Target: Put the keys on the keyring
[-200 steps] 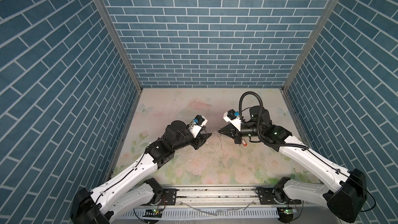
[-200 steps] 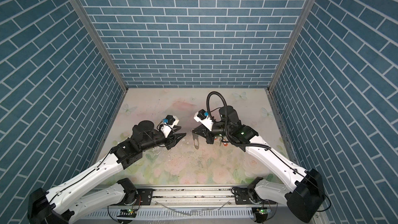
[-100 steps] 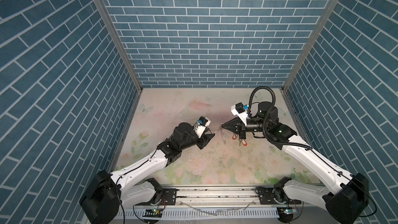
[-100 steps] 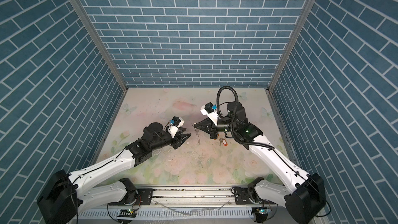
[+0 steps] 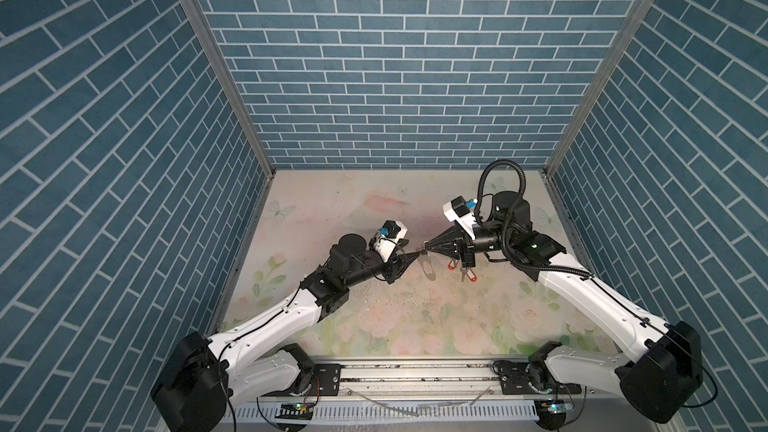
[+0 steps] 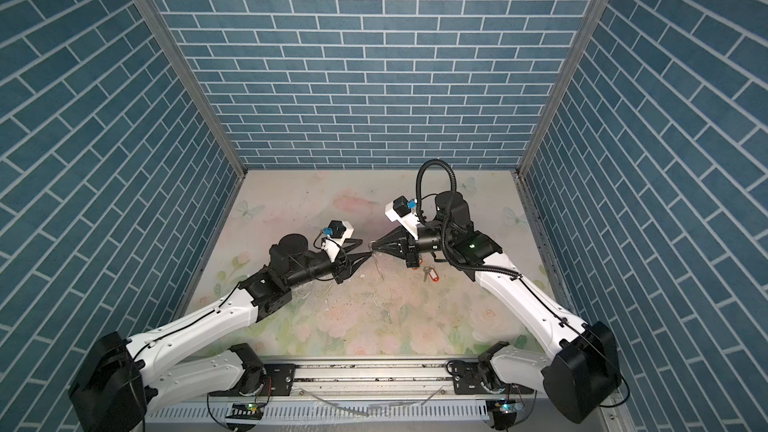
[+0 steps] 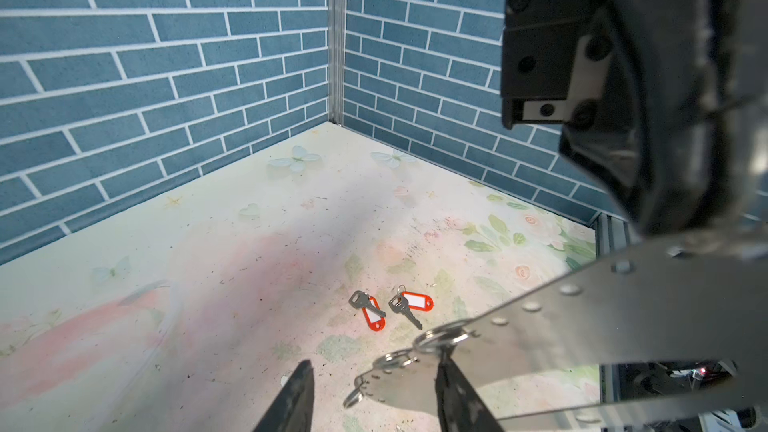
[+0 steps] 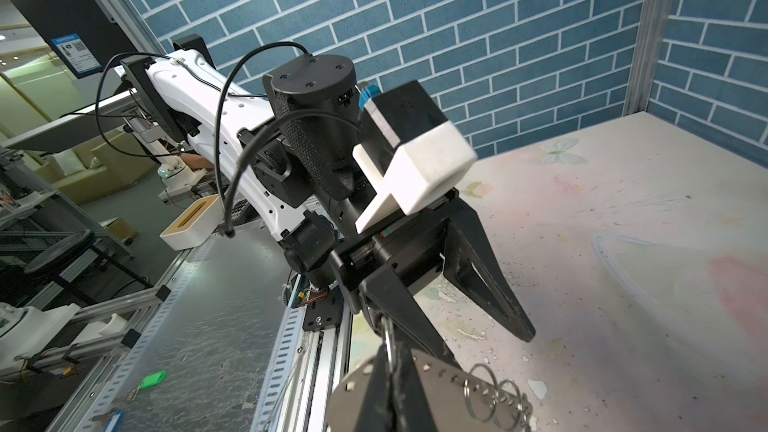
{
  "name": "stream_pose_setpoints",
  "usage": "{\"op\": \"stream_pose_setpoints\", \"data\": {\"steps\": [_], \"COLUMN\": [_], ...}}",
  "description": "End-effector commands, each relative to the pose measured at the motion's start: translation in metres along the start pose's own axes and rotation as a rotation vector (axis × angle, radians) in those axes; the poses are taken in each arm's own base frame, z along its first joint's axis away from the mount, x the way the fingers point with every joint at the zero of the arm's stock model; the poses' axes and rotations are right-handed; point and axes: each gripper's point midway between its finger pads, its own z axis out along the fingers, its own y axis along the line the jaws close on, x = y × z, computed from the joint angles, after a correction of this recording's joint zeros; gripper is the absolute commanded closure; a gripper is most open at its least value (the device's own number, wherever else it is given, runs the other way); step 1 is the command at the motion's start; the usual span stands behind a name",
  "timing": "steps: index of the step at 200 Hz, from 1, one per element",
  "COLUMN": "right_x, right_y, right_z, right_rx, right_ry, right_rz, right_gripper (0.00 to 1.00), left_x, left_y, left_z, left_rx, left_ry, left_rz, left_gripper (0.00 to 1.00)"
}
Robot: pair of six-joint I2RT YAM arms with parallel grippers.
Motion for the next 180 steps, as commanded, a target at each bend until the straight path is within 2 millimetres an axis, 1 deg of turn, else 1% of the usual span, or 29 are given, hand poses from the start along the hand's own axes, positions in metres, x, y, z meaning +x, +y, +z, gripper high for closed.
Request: {"op": "stream_pose_setpoints", "data": {"steps": [1, 38, 58, 85, 109, 137, 180], "right_x": [-0.024, -0.024, -0.024, -0.023, -0.023, -0.021, -0.020], "right_y": [0.014, 0.016, 0.015, 0.017, 0.017, 0.017, 0.020], "right_z": [-0.004, -0.003, -0.003, -0.003, -0.003, -0.003, -0.002], "right_rx": [-0.066, -0.093, -0.096, -0.104, -0.102, -0.104, -0.145], "right_ry": [-0.032, -0.030, -0.030, -0.029, -0.028, -0.026, -0.042], "right_rz": [-0.057, -0.047, -0.042, -0.041, -0.039, -0.033, -0.024], "right_gripper": [1.00, 1.00, 1.00, 1.00, 1.00, 1.00, 1.00], "left_x": [-0.014, -0.017, -0.020, -0.020, -0.024, -0.035, -0.061], "left_y": [-0.010, -0.014, -0.018, -0.011, -0.009, -0.011, -0.028], "left_z": [-0.004, -0.003, -0.003, -0.003, -0.008, -0.018, -0.039], "left_rx": [0.042, 0.067, 0.088, 0.048, 0.026, 0.014, 0.070], "left_ry": [-0.051, -0.054, -0.057, -0.046, -0.060, -0.087, -0.178], "left_rz": [0.043, 0.057, 0.061, 0.056, 0.056, 0.067, 0.087], "left_gripper": [0.50, 0.49, 0.53, 0.55, 0.54, 0.54, 0.55]}}
